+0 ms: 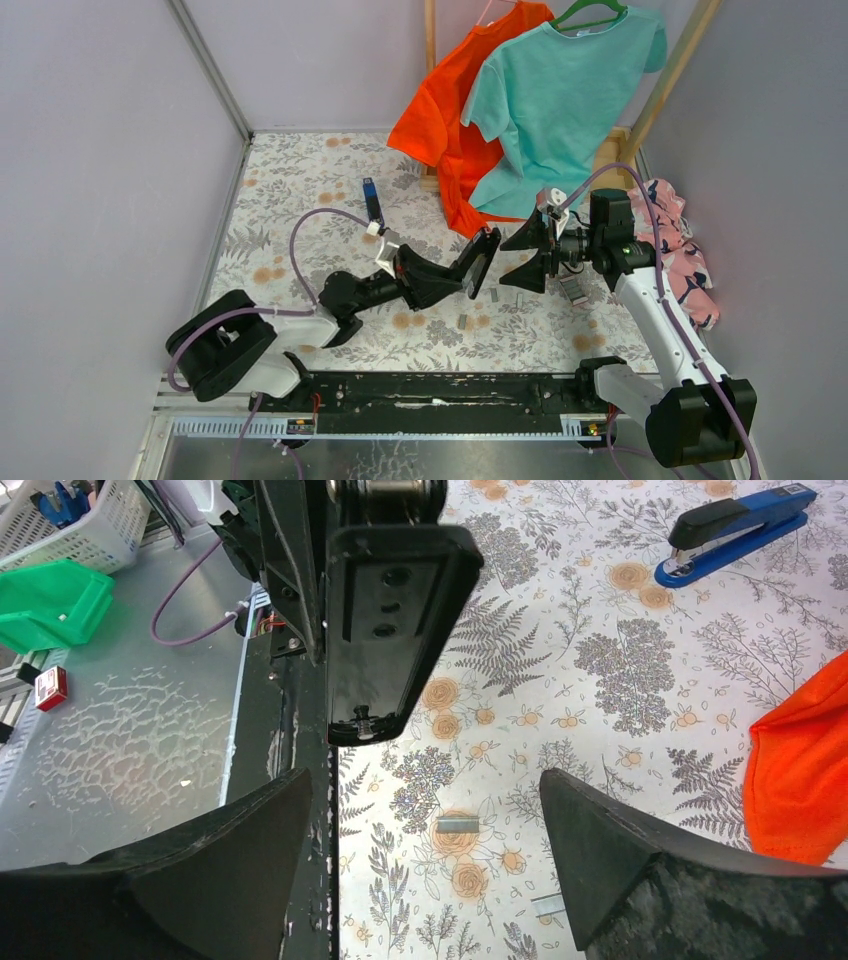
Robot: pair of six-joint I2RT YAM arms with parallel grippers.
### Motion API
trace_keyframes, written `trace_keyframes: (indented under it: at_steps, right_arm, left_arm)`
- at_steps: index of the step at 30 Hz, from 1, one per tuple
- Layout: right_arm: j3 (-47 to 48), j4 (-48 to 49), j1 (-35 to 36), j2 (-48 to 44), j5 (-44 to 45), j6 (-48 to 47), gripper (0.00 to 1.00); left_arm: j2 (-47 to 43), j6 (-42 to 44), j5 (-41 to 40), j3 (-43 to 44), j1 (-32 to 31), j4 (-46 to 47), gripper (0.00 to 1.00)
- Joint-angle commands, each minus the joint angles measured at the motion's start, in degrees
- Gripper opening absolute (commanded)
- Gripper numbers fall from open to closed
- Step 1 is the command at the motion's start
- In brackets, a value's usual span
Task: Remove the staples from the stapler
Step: Place the stapler at the center of the board.
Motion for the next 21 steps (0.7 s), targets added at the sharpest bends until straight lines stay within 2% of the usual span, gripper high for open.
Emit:
trace_keyframes:
  at_steps: [1, 12, 21]
  right_arm:
    - [0.83, 0.74, -0.28, -0.72, 0.86, 0.16, 0.93]
    - [1.18, -0.61, -0.25, -0.72, 2.01, -1.17, 0.96]
    - [2.09, -3.30, -0.24, -0.55, 2.89, -3.77, 0.98]
  left_arm:
    - [-3.75, 1.56, -3.41, -1.12, -0.30, 5.63, 0.00]
    - [-8.75, 1.87, -6.37, -3.85, -0.20, 1.97, 0.00]
    - [-18.64, 5.74, -12.13, -4.89, -0.11, -14.53, 0.00]
